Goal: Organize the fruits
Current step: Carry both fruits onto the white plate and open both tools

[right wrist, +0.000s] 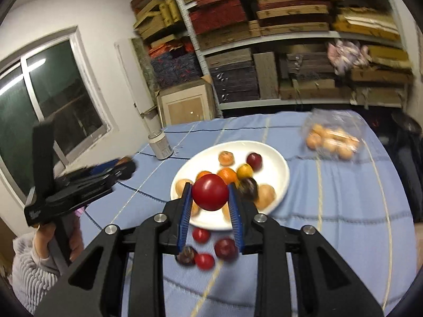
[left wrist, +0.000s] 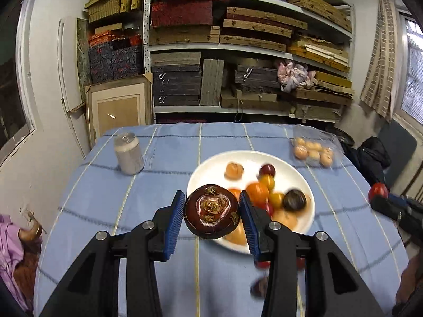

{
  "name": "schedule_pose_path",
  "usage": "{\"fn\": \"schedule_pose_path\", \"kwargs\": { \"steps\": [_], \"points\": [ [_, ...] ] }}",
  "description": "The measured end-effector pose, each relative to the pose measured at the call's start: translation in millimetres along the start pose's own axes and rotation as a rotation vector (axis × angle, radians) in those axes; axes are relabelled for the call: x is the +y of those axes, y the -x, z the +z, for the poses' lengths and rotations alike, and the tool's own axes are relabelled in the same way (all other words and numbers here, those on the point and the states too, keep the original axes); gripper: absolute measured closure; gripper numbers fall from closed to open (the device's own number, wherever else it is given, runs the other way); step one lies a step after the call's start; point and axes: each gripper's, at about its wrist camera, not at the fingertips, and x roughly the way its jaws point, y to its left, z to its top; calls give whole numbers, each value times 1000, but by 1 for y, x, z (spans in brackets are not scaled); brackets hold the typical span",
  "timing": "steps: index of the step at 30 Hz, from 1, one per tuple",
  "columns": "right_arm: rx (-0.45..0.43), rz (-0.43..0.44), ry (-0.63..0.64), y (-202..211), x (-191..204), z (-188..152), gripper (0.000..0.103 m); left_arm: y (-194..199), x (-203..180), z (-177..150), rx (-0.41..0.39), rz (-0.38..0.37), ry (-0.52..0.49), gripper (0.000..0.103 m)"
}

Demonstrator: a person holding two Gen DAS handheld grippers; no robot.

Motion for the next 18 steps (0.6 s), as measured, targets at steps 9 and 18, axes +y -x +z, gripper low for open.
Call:
{"fn": "schedule_pose_path", "kwargs": {
  "steps": [9, 18],
  "points": [
    [170, 38, 76, -113, 23, -20, 76, -127, 2, 11, 144, 10, 1, 60],
    [230, 0, 79, -150, 8, -32, 51, -184, 10, 6, 196, 4, 25, 56]
  ]
}}
